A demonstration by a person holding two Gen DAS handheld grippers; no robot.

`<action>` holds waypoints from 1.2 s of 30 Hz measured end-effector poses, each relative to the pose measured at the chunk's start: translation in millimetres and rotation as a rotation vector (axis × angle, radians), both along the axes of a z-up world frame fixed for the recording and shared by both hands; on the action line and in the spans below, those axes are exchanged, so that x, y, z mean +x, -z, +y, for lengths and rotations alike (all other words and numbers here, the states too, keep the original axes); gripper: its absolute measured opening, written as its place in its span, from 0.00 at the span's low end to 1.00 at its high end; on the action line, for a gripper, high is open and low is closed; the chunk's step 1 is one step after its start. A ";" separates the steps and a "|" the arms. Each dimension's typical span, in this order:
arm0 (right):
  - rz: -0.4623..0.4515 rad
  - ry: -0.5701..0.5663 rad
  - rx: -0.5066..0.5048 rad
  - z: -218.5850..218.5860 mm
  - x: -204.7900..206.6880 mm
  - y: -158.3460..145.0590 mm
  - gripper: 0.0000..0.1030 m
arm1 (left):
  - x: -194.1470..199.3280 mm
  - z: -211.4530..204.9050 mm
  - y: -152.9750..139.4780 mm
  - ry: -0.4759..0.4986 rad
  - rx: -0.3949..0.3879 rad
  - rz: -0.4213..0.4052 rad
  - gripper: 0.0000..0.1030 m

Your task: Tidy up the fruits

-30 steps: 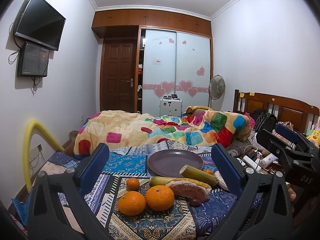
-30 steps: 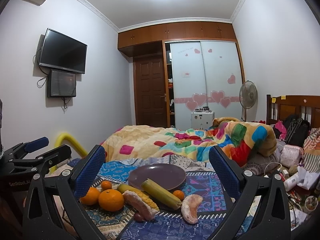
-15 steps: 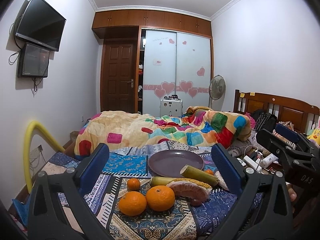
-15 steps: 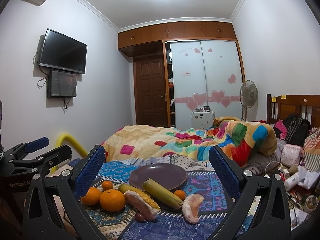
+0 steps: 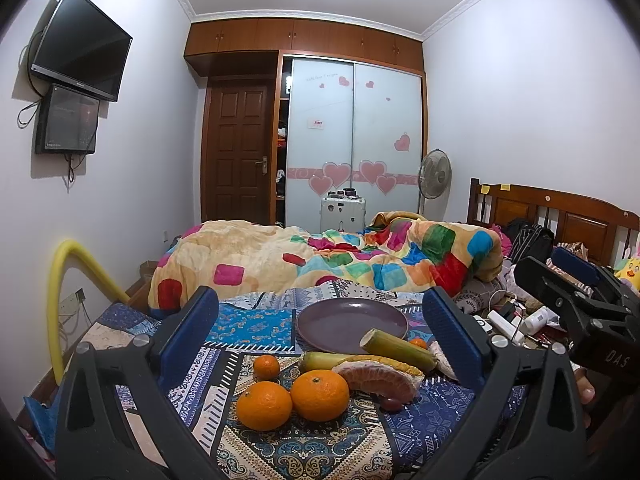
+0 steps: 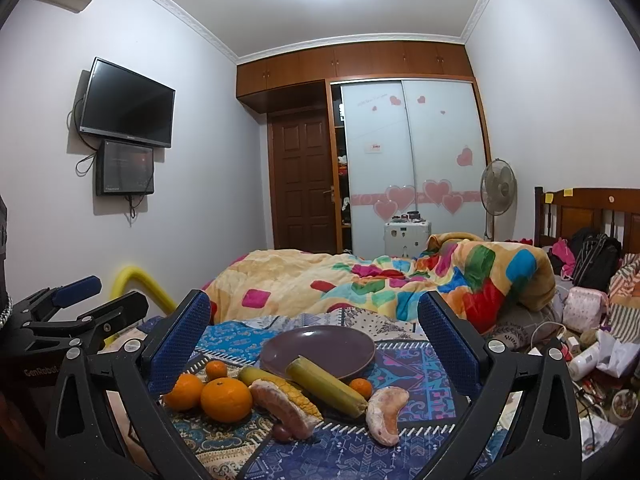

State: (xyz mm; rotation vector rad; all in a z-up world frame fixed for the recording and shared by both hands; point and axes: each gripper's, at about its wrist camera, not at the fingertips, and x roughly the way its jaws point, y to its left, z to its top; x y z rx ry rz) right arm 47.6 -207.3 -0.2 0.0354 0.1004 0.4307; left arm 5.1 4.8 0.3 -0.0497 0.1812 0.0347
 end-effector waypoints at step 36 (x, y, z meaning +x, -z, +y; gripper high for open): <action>0.185 0.021 -0.124 0.4 51.8 46.2 1.00 | 46.3 28.5 54.8 0.002 -0.026 0.210 0.98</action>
